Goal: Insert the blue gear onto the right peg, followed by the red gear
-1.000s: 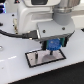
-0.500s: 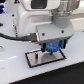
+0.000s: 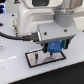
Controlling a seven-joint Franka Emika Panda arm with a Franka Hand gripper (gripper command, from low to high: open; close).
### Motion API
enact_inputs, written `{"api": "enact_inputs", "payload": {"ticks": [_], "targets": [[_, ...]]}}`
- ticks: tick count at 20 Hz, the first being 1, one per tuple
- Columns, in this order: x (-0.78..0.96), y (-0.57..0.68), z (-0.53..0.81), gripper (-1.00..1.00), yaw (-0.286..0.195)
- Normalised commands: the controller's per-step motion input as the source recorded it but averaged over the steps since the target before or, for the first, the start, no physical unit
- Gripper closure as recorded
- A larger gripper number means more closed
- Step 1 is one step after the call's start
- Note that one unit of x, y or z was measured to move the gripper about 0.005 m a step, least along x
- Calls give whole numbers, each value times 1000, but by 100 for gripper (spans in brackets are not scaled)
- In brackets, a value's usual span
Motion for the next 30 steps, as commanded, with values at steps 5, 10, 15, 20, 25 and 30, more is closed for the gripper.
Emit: {"api": "enact_inputs", "payload": {"ticks": [5, 10, 15, 20, 25, 30], "targets": [[94, -9, -150, 100, 0], [168, -2, -331, 100, 0], [98, 40, -151, 100, 0], [-55, 132, 151, -100, 0], [-146, 128, 465, -100, 0], [-360, 157, 442, -100, 0]]}}
